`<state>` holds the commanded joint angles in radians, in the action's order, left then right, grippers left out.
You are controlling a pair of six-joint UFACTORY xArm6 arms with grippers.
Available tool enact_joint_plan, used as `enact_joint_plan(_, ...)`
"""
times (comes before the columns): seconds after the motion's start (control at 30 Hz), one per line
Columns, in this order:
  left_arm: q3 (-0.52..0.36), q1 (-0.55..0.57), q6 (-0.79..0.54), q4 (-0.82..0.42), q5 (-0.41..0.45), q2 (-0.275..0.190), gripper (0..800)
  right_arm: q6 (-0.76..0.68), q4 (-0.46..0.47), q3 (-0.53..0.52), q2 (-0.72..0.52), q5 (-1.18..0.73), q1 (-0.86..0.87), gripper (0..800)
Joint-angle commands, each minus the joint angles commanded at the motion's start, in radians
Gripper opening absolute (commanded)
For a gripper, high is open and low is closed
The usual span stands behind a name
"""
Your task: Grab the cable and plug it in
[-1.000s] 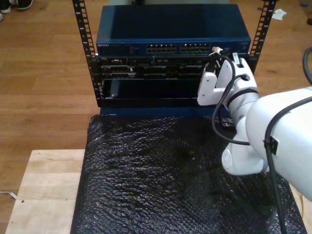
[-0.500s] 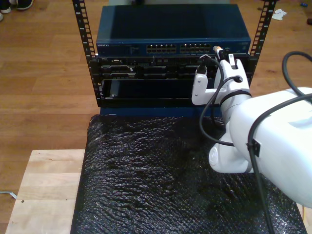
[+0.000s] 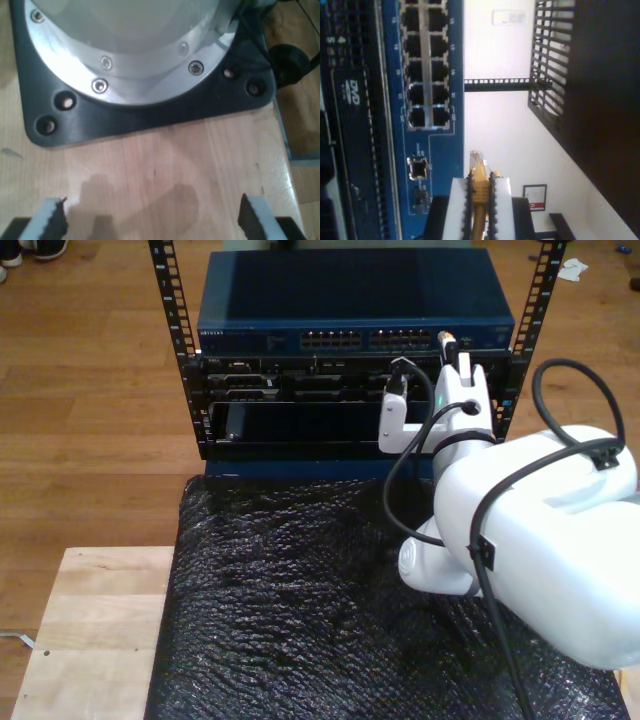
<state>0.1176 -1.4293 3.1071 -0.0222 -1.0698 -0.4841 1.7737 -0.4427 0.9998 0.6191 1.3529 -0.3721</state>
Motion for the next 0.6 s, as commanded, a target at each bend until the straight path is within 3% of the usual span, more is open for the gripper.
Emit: enact_joint_plan(0.6,0.0,0.0,0.0,0.0,0.0,0.0,799,0.048,-0.141,0.109,0.069,0.015,-0.06,0)
